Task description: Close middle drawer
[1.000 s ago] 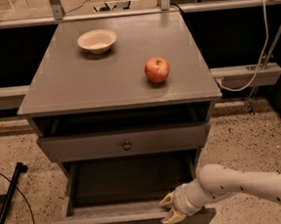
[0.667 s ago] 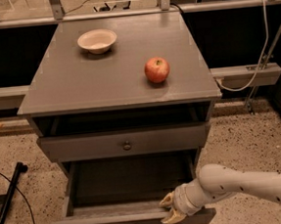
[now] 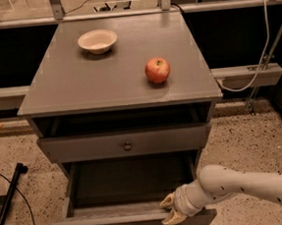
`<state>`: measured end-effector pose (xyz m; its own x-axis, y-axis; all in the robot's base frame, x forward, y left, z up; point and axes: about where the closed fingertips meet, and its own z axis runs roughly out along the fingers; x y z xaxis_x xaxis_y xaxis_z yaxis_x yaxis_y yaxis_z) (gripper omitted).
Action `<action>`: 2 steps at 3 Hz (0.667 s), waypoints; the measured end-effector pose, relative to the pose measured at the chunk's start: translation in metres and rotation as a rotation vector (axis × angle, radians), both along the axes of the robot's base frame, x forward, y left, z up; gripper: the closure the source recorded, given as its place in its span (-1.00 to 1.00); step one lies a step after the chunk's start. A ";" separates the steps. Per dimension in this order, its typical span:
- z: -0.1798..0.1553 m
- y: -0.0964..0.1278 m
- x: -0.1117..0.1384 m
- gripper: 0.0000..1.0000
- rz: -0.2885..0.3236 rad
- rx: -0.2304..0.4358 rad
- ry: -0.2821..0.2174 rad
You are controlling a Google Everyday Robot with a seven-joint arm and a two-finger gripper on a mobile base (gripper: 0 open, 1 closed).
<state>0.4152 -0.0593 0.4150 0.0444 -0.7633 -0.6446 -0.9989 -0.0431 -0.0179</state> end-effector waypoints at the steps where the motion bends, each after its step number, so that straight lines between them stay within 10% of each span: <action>1: 0.000 0.000 0.000 -0.05 0.000 0.000 0.000; 2: 0.000 0.000 0.000 -0.51 0.000 0.000 0.000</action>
Offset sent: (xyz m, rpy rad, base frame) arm 0.0924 0.0228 0.0065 0.0456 -0.0799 -0.0336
